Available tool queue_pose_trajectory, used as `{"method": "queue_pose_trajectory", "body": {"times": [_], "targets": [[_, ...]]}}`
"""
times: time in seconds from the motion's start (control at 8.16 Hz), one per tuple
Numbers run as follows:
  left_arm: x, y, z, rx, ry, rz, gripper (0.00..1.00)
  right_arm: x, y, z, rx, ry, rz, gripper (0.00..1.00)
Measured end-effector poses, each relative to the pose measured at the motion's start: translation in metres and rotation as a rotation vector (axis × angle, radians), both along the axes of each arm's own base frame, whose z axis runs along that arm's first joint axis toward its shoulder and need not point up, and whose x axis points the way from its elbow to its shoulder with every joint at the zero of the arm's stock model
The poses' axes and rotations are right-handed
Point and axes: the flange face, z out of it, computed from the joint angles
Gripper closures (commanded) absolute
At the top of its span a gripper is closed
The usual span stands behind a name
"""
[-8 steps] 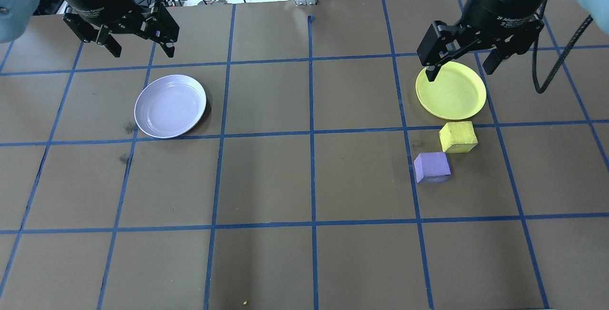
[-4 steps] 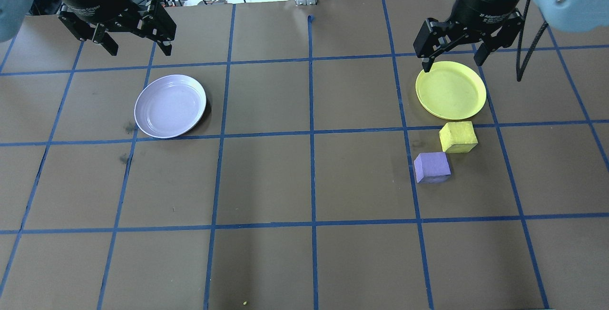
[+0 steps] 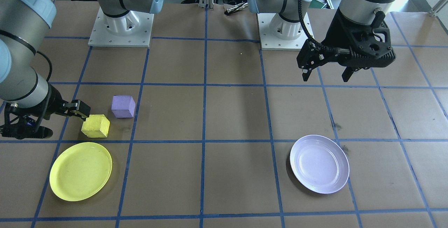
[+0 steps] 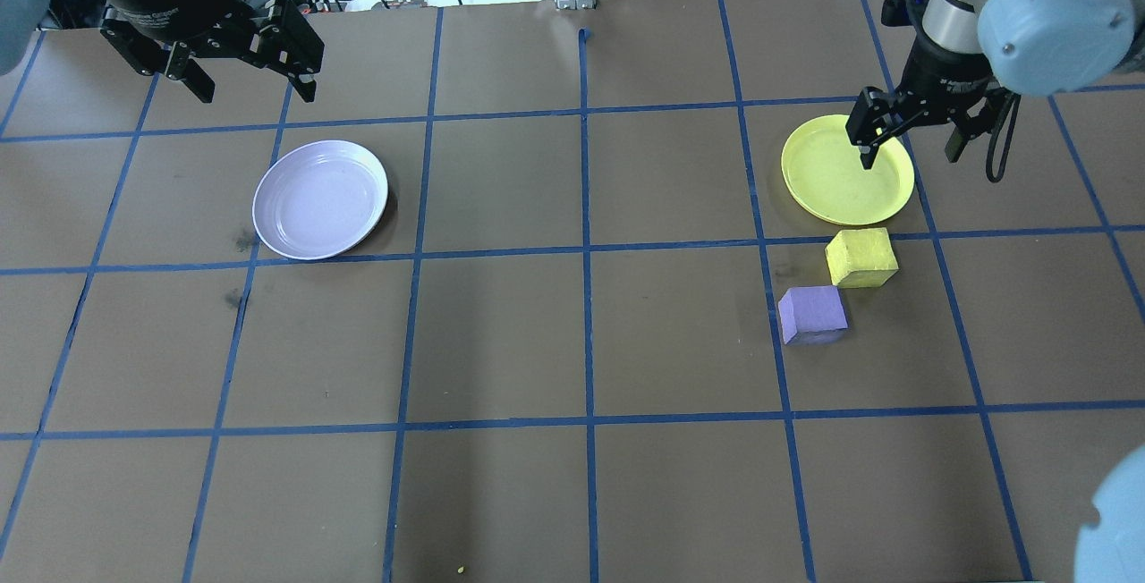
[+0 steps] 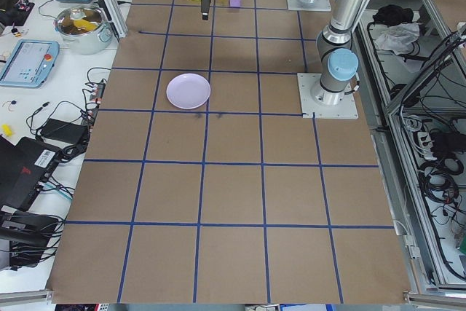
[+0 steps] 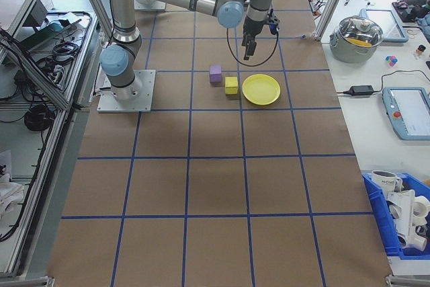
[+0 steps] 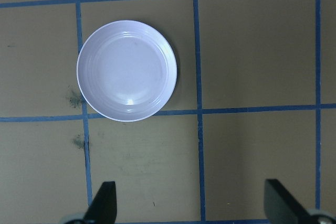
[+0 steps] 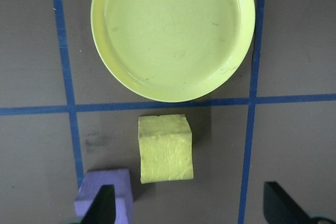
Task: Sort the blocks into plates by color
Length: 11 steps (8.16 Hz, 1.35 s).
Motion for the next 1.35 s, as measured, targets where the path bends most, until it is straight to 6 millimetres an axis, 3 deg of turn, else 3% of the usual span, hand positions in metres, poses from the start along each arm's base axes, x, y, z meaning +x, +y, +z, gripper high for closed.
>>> {"method": "queue_pose_trajectory", "body": {"times": [0.25,0.37,0.86,0.98,1.1,1.35], "targets": [[0.0,0.003,0.004,-0.007,-0.002,0.001,0.0,-0.017,0.002,-0.063,0.003,-0.004,-0.016,0.0],[0.0,0.003,0.003,-0.003,-0.002,0.001,0.0,-0.017,0.005,-0.083,0.011,-0.027,-0.018,0.0],[0.0,0.006,0.001,-0.001,-0.001,0.0,0.0,-0.01,0.013,-0.121,0.03,-0.102,-0.009,0.01],[0.0,0.01,0.007,-0.011,-0.002,0.0,0.0,-0.01,0.017,-0.128,0.029,-0.093,-0.002,0.05],[0.0,0.016,0.014,-0.024,-0.004,0.001,0.0,-0.01,0.02,-0.133,0.029,-0.086,0.002,0.18],[-0.001,0.021,0.019,-0.034,-0.003,0.001,0.0,-0.008,0.025,-0.144,0.046,-0.088,0.004,0.62]]}}
